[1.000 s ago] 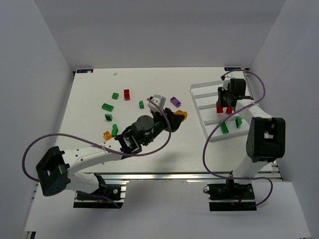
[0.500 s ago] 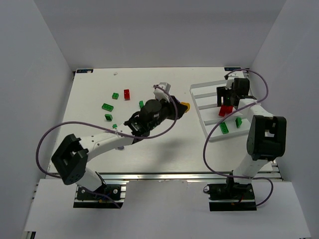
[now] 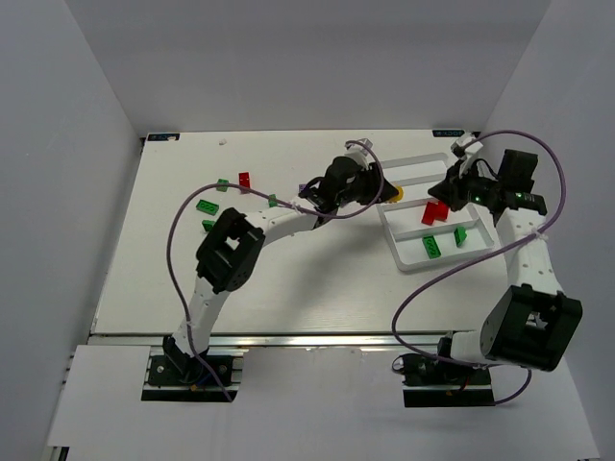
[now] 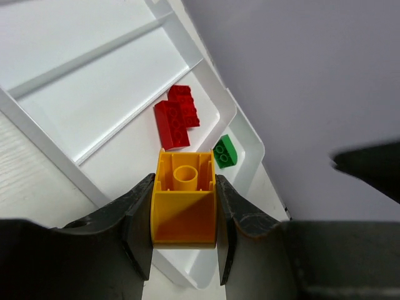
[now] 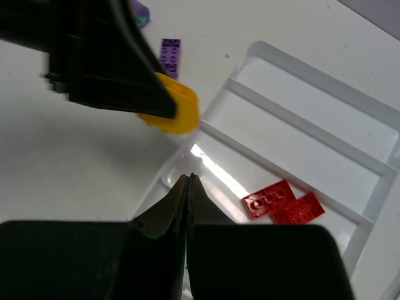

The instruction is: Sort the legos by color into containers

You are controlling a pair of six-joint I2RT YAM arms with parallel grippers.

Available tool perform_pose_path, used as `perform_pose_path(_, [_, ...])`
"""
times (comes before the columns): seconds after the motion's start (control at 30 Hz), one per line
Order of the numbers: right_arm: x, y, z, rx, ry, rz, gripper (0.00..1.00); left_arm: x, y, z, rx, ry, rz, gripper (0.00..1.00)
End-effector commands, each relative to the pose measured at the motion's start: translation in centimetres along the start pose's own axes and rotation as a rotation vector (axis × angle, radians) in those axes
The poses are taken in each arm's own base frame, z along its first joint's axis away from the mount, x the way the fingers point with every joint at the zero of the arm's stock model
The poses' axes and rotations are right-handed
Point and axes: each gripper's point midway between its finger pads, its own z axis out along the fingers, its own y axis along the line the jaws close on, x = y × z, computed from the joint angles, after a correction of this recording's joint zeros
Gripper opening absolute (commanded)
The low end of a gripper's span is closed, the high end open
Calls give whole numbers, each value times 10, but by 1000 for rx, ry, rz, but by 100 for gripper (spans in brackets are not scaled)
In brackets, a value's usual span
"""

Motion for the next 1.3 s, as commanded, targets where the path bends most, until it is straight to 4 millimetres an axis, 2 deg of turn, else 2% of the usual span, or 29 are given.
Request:
perform_pose_path(0.0, [2,44,-11,-153,-60,-36,0,-5,-18,15,86,13,-7,9])
perform_pose_path(0.07, [4,50,-14,-150,-68,-42,0,-16,-21,24,108,-40,7,10])
perform_pose_path(0.2, [5,59,-22,-158,-81,-15,0,-27,-8,39,85,-135,20,11])
perform_pose_path(0.23, [5,62,-23,-170,-78,3,0,-23,0,43,71,-140,18,13])
perform_pose_path(0.3, [4,64,-25,-180,-88,20,0,-29,2,49,64,-169,16,14])
perform_pose_path(0.33, [4,64,-26,-180,-91,31,0,-25,13,55,36,-177,12,15])
perform_pose_path(0.53, [5,65,-30,-193,-105,81,0,-30,31,74,-33,-213,13,22])
perform_pose_path(0.57, [5,67,-31,-199,-111,87,0,-22,41,79,-54,-198,11,23])
perform_pose_path(0.63, [4,67,-33,-199,-117,94,0,-27,41,84,-58,-213,12,24])
perform_pose_path(0.67, [3,68,-33,-204,-120,104,0,-24,52,87,-93,-219,7,26])
perform_pose_path(0.7, [2,67,-34,-201,-125,110,0,-30,49,89,-89,-234,7,27])
perform_pose_path(0.77, [-1,69,-36,-214,-137,131,0,-29,55,92,-115,-236,10,29])
perform_pose_path(0.87, [-1,69,-38,-216,-144,141,0,-34,56,97,-126,-243,18,37])
perform_pose_path(0.97, [-2,69,-39,-218,-146,149,0,-35,59,99,-145,-244,23,51])
perform_pose_path(1.1, [-3,69,-39,-219,-148,154,1,-36,58,99,-147,-242,21,57])
perform_pose_path(1.17, [-3,69,-39,-220,-149,155,1,-36,58,99,-146,-241,22,66])
perform_pose_path(1.27, [-3,69,-39,-217,-148,155,2,-40,55,98,-141,-245,25,67])
